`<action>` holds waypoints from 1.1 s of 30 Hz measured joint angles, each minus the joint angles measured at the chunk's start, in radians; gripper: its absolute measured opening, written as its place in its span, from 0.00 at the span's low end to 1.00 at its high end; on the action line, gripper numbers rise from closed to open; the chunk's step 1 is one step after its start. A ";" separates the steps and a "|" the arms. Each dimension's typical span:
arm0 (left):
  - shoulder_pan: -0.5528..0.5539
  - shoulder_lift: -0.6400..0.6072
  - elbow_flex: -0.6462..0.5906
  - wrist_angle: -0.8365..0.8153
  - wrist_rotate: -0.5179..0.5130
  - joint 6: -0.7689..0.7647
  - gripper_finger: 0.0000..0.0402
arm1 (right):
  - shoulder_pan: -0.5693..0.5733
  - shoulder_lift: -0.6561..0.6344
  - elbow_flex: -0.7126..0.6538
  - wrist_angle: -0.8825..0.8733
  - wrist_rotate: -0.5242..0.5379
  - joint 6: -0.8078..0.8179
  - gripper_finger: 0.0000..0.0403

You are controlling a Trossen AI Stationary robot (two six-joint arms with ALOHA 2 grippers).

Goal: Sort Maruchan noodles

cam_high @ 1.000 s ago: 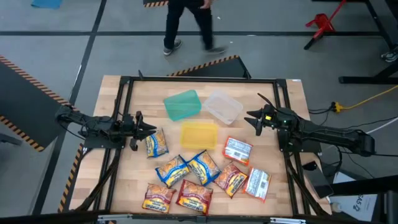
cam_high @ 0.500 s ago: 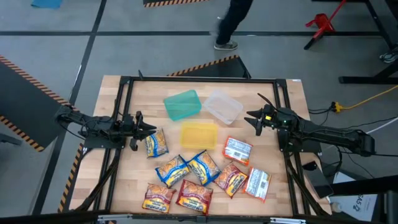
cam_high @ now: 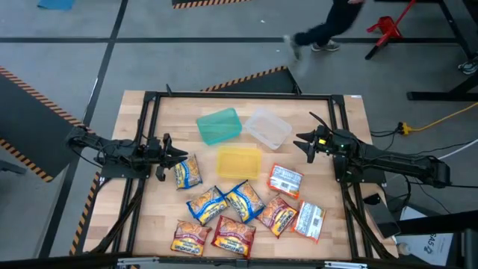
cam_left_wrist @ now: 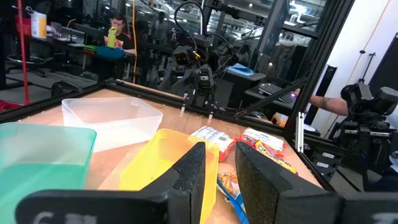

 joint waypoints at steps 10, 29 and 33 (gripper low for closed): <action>0.000 0.000 0.000 0.000 0.000 0.000 0.21 | 0.000 0.000 0.000 0.000 0.000 0.000 0.48; 0.000 0.000 0.000 0.000 0.000 0.000 0.21 | 0.000 0.000 0.000 0.000 0.000 0.000 0.48; 0.000 0.000 0.000 0.000 0.000 0.000 0.21 | 0.000 0.000 0.000 0.000 0.000 0.000 0.48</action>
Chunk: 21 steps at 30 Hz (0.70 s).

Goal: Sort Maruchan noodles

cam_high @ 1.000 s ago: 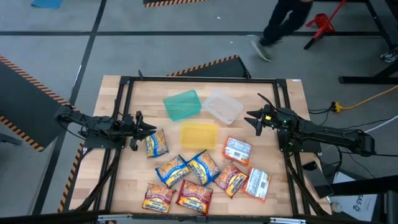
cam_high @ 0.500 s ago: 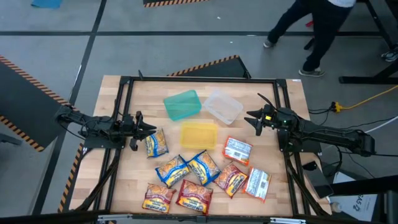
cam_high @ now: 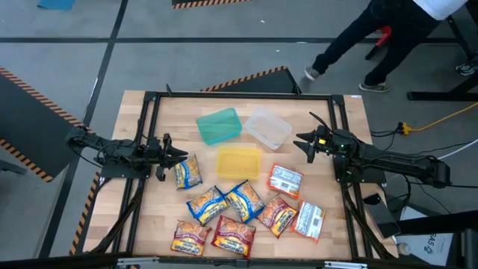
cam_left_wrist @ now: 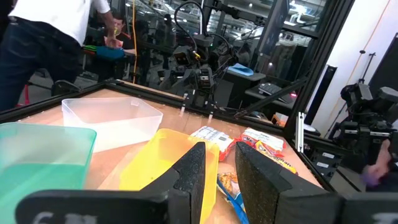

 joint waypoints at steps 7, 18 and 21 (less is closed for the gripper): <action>0.000 0.000 0.000 0.000 0.000 0.000 0.21 | 0.000 0.000 0.000 0.000 0.000 0.000 0.48; -0.001 0.000 0.000 0.000 0.000 0.000 0.21 | 0.000 0.000 0.000 0.004 0.000 0.000 0.48; -0.001 0.000 0.000 0.000 0.000 0.000 0.21 | 0.000 0.000 0.000 0.025 0.000 0.000 0.48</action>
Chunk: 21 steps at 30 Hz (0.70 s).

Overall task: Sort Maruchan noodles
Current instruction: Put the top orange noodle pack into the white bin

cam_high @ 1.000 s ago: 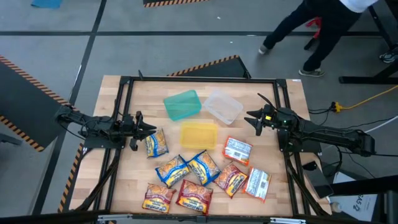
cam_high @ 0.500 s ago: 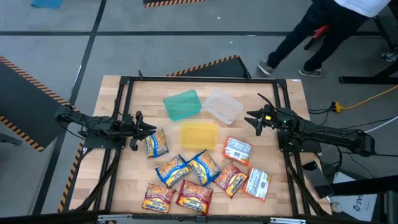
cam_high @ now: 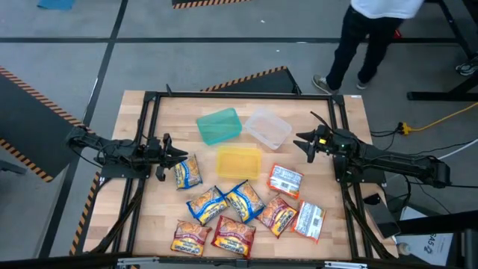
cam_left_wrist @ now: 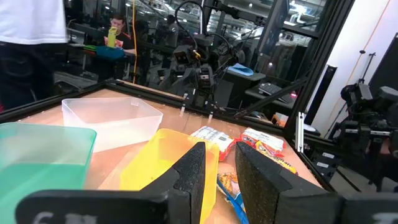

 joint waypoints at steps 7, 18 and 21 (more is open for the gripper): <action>0.000 0.000 0.000 0.026 -0.002 -0.037 0.21 | 0.000 0.000 0.000 -0.006 -0.068 0.132 0.48; 0.000 0.000 0.000 0.267 -0.158 -0.160 0.21 | 0.000 0.000 0.000 -0.004 -0.123 0.205 0.48; 0.001 0.000 0.000 0.276 -0.184 -0.162 0.21 | 0.002 0.000 0.012 0.015 -0.315 0.200 0.48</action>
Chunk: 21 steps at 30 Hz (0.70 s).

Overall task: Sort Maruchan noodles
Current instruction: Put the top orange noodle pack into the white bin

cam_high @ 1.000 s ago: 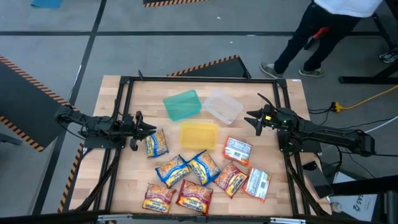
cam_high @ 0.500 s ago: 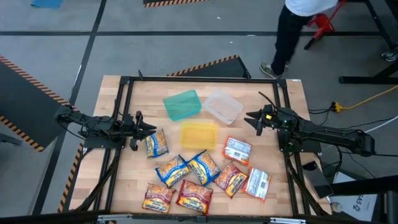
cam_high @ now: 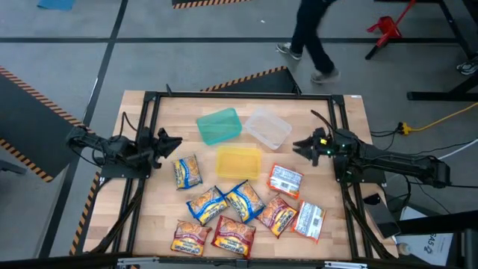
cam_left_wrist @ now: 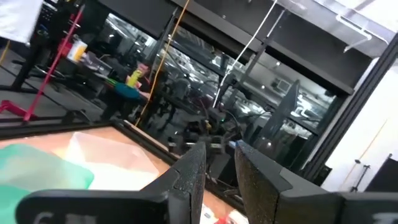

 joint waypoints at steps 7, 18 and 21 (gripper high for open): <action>0.000 0.000 0.000 0.004 -0.011 0.000 0.21 | 0.108 0.055 0.270 -0.270 -0.047 -0.109 0.48; 0.000 0.000 0.000 0.003 0.018 0.060 0.21 | 0.345 0.532 0.763 -1.082 0.298 -0.208 0.64; 0.000 0.000 0.000 0.000 0.017 0.083 0.21 | 0.386 0.651 0.778 -1.103 0.297 -0.175 0.80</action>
